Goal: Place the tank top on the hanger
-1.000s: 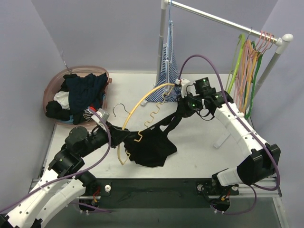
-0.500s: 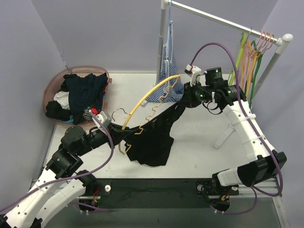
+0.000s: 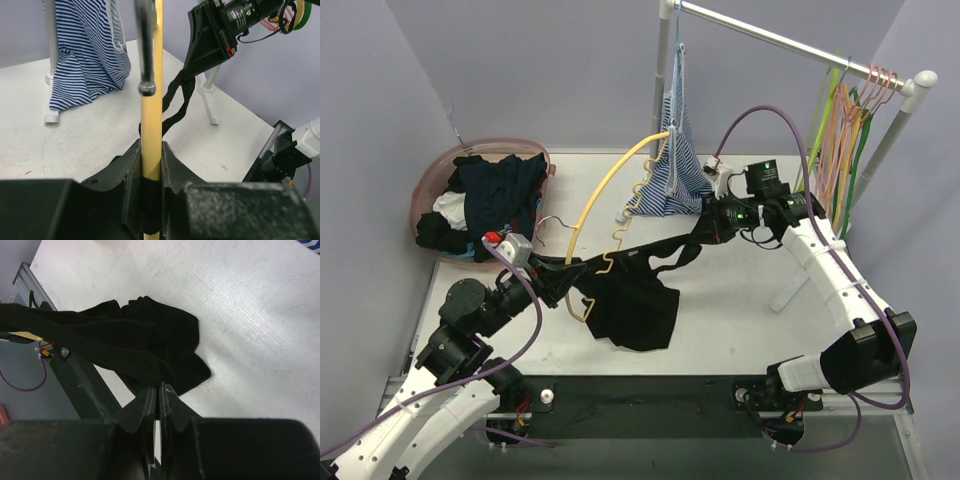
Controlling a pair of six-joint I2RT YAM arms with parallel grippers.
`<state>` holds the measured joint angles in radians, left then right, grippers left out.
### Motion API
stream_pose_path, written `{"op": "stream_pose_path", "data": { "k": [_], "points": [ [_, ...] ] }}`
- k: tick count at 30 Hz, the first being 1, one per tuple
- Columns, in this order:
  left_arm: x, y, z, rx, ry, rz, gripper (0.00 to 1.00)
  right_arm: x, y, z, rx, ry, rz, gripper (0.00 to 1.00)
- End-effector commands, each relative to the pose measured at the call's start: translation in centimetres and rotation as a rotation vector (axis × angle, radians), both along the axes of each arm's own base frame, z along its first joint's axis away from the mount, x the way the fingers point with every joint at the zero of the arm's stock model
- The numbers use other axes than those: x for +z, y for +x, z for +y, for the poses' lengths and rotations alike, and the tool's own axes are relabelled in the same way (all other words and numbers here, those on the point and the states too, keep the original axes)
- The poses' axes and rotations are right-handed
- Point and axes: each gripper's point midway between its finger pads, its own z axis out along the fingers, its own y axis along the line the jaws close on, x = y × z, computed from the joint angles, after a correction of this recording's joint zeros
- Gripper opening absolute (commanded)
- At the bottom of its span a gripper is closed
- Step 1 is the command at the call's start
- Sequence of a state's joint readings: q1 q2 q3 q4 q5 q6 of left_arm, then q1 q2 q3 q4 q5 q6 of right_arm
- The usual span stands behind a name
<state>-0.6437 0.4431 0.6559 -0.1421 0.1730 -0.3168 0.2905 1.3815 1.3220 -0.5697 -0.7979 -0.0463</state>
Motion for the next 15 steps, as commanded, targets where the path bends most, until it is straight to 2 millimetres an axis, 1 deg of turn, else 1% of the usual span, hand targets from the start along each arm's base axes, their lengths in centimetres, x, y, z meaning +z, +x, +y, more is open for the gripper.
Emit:
{"op": "stream_pose_path", "data": {
  "k": [1, 5, 6, 7, 9, 12, 13, 14, 15],
  "points": [
    [6.1, -0.4, 0.8, 0.017, -0.163, -0.173, 0.00, 0.2, -0.1, 0.4, 0.023, -0.008, -0.056, 0.00],
    [6.9, -1.3, 0.4, -0.029, -0.198, -0.209, 0.00, -0.2, 0.4, 0.6, -0.001, -0.022, -0.050, 0.00],
    [7.4, -1.6, 0.4, -0.041, -0.216, -0.233, 0.00, -0.1, 0.6, 0.6, -0.012, -0.020, -0.044, 0.00],
    [7.2, -1.8, 0.1, -0.064, -0.215, -0.237, 0.00, -0.3, 0.7, 0.7, -0.017, -0.020, -0.035, 0.00],
    [7.4, -2.4, -0.2, -0.094, -0.224, -0.252, 0.00, -0.3, 0.9, 0.8, -0.025, -0.022, -0.033, 0.00],
    [7.1, -3.3, -1.0, -0.164, -0.203, -0.264, 0.00, -0.4, 1.2, 0.8, -0.034, -0.035, -0.040, 0.00],
    [6.7, -3.8, -1.4, -0.205, -0.179, -0.266, 0.00, -0.3, 1.4, 0.7, -0.042, -0.039, -0.043, 0.00],
    [6.9, -4.0, -1.4, -0.215, -0.138, -0.300, 0.00, -0.1, 1.6, 0.6, -0.051, -0.044, -0.050, 0.00],
    [5.1, -3.8, -1.7, -0.230, -0.066, -0.253, 0.00, 0.4, 2.2, 0.2, -0.072, -0.051, -0.073, 0.00]
  ]
}}
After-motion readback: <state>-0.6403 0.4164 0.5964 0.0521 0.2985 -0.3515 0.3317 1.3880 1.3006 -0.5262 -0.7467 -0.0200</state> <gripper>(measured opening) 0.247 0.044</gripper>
